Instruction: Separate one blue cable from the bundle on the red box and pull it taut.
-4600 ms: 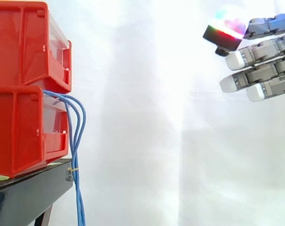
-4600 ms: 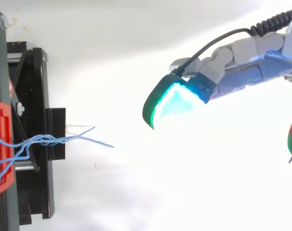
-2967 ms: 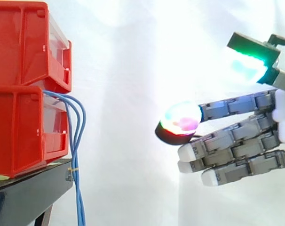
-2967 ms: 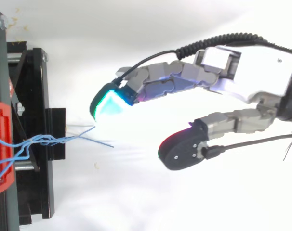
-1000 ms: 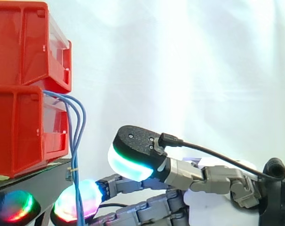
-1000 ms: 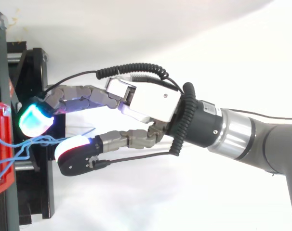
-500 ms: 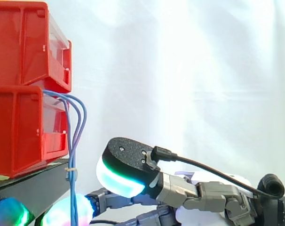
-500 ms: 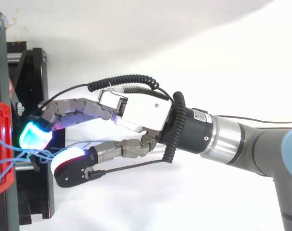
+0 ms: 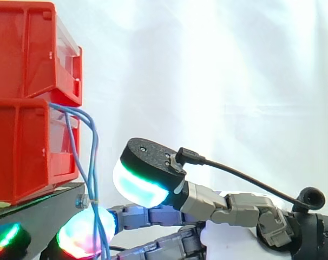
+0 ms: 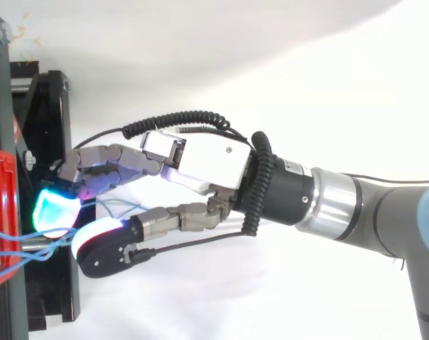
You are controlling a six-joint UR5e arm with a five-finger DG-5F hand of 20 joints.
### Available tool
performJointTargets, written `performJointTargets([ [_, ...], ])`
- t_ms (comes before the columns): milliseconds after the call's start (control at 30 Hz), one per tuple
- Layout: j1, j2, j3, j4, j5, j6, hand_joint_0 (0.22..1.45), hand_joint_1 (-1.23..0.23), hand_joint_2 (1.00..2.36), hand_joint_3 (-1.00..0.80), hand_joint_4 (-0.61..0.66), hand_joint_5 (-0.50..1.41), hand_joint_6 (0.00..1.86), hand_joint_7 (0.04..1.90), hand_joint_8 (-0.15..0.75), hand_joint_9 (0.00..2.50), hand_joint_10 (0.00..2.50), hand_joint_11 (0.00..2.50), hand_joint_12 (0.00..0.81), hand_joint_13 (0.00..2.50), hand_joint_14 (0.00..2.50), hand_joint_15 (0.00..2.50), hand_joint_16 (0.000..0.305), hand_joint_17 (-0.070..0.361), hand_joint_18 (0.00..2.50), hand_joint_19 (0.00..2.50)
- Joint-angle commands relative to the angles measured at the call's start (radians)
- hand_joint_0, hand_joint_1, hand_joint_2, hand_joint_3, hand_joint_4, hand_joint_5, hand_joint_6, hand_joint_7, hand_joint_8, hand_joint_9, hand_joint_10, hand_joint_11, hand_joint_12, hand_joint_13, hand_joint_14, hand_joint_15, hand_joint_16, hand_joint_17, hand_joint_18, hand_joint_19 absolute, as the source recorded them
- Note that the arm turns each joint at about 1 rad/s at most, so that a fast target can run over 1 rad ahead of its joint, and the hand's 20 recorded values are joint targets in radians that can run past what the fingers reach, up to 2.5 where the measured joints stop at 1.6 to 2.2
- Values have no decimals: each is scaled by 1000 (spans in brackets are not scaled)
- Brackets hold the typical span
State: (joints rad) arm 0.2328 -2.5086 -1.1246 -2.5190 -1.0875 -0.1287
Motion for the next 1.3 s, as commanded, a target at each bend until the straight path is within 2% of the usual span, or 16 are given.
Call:
performJointTargets([
  [0,-1,5,0,-30,-5,11,555,-587,1002,-466,258,-92,501,1186,253,689,2,93,327,349,2,28,42,95,376,267],
  [100,-3,11,0,-47,-11,23,559,-595,1003,-461,248,-86,501,1222,253,699,4,106,326,360,1,42,42,95,380,271],
  [300,-1,42,-1,-147,-38,32,571,-618,1004,-440,225,-77,500,1268,253,710,4,104,323,367,1,45,42,94,390,278],
  [500,6,56,-1,-199,-31,31,573,-628,1005,-442,234,-76,500,1274,248,719,4,113,324,376,2,47,41,93,396,277],
  [633,14,56,-1,-198,-28,26,580,-657,1004,-451,220,-75,504,1277,250,727,4,115,323,380,2,49,41,93,409,284],
  [667,23,56,-1,-198,-20,21,580,-667,1003,-455,228,-75,506,1281,249,727,4,122,323,383,1,46,41,93,408,286],
  [767,37,57,-1,-196,-2,23,580,-685,1002,-469,220,-75,511,1274,250,734,4,124,324,390,2,44,41,93,420,283],
  [833,40,59,-1,-199,1,26,580,-696,1002,-474,224,-76,517,1268,249,734,4,125,323,395,1,49,41,93,422,283],
  [900,45,68,-1,-199,4,26,582,-707,1001,-479,219,-76,522,1259,248,734,4,131,323,396,1,49,41,93,426,289],
  [933,48,90,-1,-199,4,26,582,-707,1001,-481,224,-76,523,1257,247,734,5,132,323,396,1,49,41,93,426,289],
  [1133,49,100,0,-207,1,37,588,-732,1002,-477,211,-81,561,1214,247,739,4,126,322,401,1,44,41,92,437,292],
  [1267,49,103,6,-208,1,70,599,-751,1007,-417,184,-105,680,1063,246,740,5,144,323,406,1,47,41,92,440,291],
])
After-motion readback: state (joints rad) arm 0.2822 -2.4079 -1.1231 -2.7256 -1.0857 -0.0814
